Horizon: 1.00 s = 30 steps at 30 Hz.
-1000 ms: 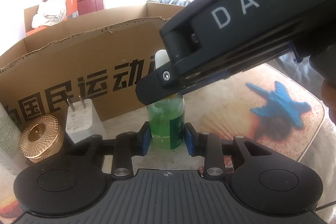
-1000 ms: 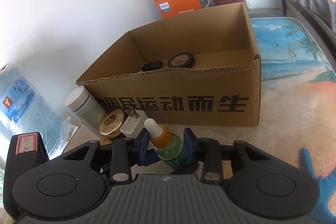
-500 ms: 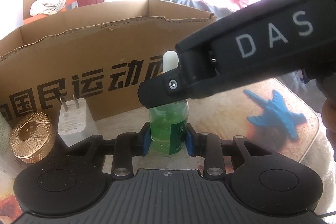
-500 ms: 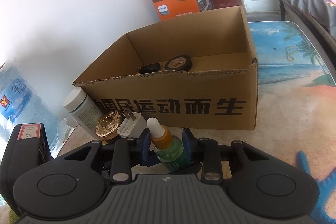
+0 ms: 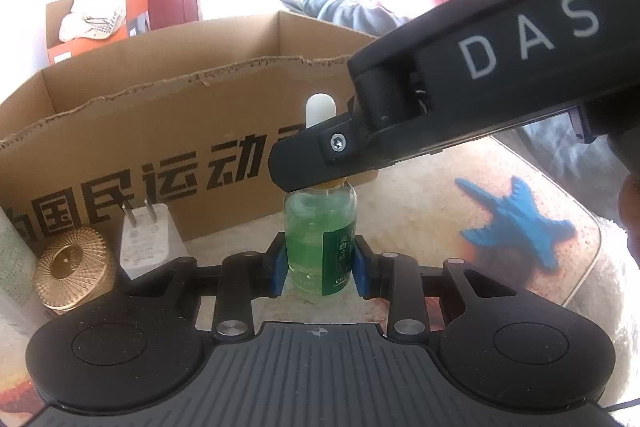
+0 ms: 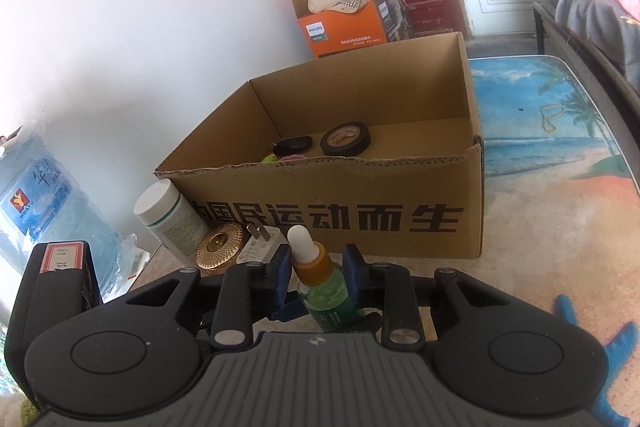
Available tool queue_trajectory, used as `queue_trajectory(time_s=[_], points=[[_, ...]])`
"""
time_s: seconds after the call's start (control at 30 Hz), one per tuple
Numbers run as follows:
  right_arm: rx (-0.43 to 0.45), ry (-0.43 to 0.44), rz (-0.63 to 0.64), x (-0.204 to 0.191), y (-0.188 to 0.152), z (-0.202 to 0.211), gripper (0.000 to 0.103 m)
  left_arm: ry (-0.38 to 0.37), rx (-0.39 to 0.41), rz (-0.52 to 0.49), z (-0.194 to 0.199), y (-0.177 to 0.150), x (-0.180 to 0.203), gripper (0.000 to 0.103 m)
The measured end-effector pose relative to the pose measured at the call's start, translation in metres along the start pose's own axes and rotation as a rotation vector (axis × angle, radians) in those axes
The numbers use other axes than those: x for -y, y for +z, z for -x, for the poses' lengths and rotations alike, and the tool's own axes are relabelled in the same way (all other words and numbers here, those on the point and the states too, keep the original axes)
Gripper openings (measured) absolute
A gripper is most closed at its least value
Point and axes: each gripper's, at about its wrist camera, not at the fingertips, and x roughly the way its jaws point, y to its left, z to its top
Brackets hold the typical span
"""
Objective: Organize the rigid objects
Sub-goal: 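Carry the green dropper bottle into the box and open the right gripper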
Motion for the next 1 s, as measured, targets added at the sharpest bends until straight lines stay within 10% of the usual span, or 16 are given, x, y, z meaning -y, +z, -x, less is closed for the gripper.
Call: queue_trajectory(time_s=[0.6,1.0], points=[[0.033,0.000,0.048,-0.017,0.010,0.015,0.030,0.040,0.067,-0.031,0.024,0.003,0.005,0.031],[0.138,0.054,0.106,-0.037,0.083,0.033,0.031,0.047,0.192,-0.059,0.052,0.070,-0.016,0.031]])
